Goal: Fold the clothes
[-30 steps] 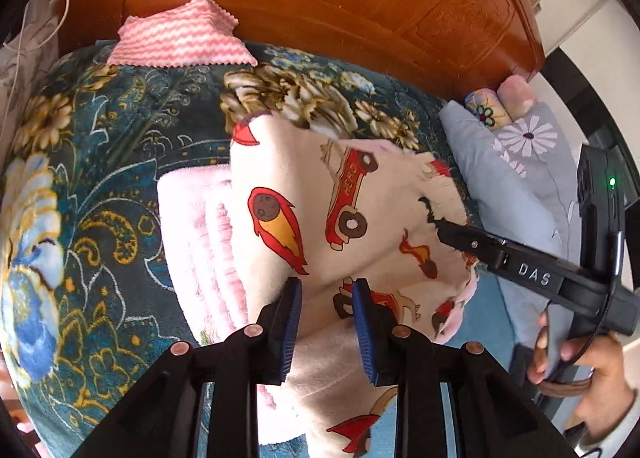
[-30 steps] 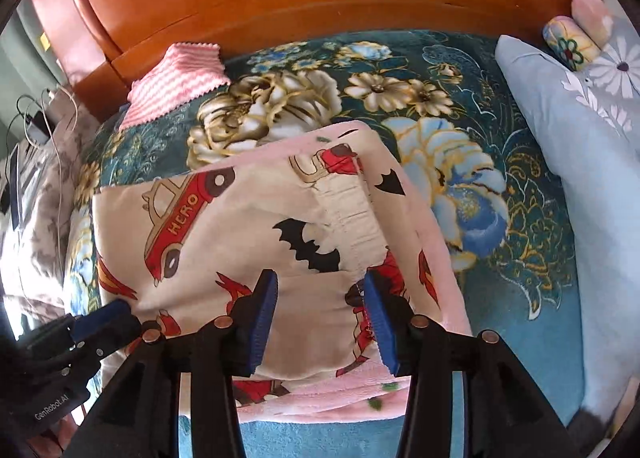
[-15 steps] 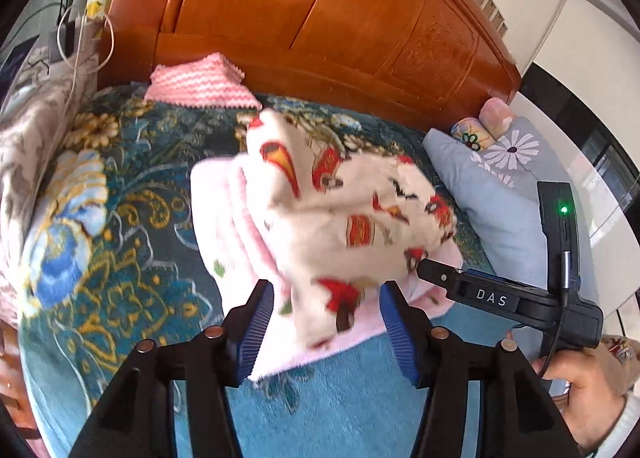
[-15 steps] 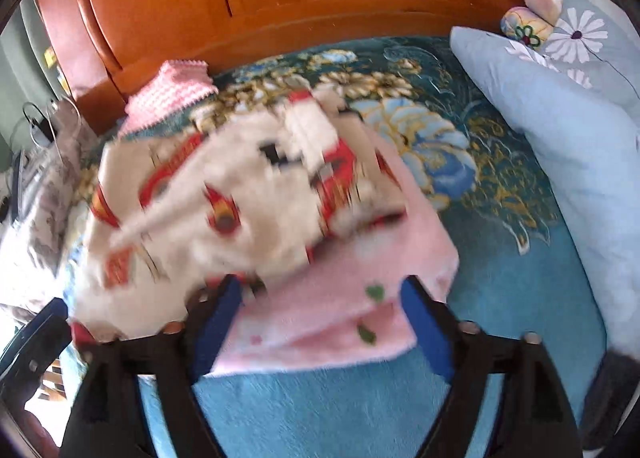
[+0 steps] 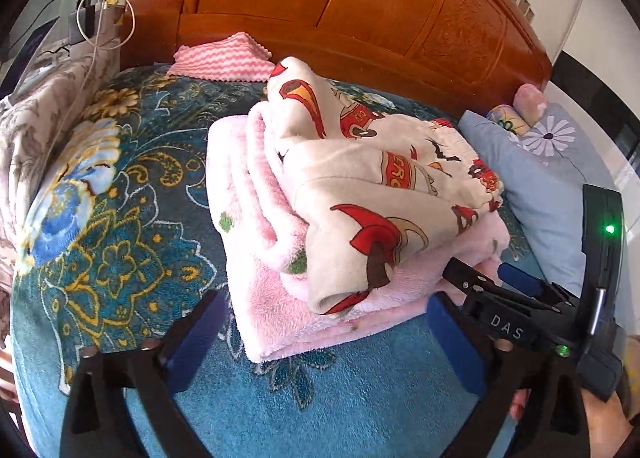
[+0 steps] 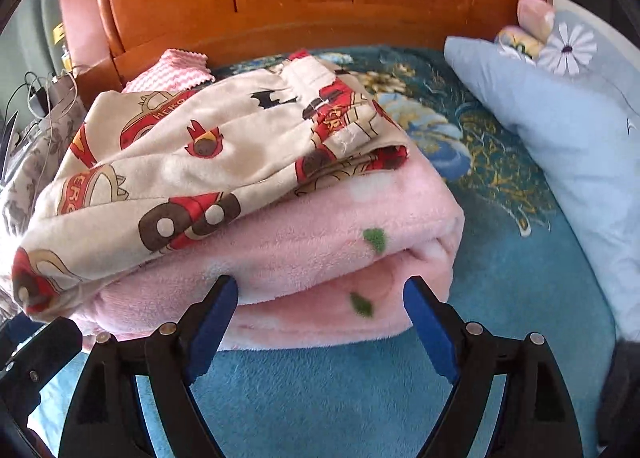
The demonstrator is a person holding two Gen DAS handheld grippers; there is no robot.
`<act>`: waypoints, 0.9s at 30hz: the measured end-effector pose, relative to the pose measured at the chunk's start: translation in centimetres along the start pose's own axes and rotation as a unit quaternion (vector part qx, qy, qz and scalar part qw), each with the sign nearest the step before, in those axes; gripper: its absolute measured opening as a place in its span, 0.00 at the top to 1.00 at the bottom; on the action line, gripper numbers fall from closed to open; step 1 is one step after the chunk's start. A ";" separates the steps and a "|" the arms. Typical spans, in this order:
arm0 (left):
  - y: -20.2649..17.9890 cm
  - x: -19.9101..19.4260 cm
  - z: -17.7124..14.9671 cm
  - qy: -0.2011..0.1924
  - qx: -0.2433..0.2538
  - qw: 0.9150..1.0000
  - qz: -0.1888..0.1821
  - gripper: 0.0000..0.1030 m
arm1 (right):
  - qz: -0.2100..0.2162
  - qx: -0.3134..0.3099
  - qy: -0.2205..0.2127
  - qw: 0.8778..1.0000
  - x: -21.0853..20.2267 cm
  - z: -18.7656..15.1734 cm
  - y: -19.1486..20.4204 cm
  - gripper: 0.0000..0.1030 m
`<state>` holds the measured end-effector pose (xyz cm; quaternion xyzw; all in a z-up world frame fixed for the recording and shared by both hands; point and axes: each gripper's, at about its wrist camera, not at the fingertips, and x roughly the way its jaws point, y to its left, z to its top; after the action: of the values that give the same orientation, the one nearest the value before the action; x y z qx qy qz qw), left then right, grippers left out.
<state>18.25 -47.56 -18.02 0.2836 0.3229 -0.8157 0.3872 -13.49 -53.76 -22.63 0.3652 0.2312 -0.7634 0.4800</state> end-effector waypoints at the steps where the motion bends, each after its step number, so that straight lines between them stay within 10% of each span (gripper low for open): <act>1: -0.2 0.2 0.0 0.000 0.005 1.000 0.004 0.00 | -0.001 -0.006 -0.007 1.000 0.1 -0.2 0.1 0.17; 27: -1.0 2.8 -0.9 -0.019 0.030 0.997 0.070 0.00 | -0.015 -0.027 -0.051 0.998 1.8 -1.9 0.6 0.02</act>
<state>16.10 -47.65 -20.30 0.3018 0.2702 -0.8014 0.4402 -12.79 -53.70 -25.29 0.3092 0.2321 -0.7818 0.4891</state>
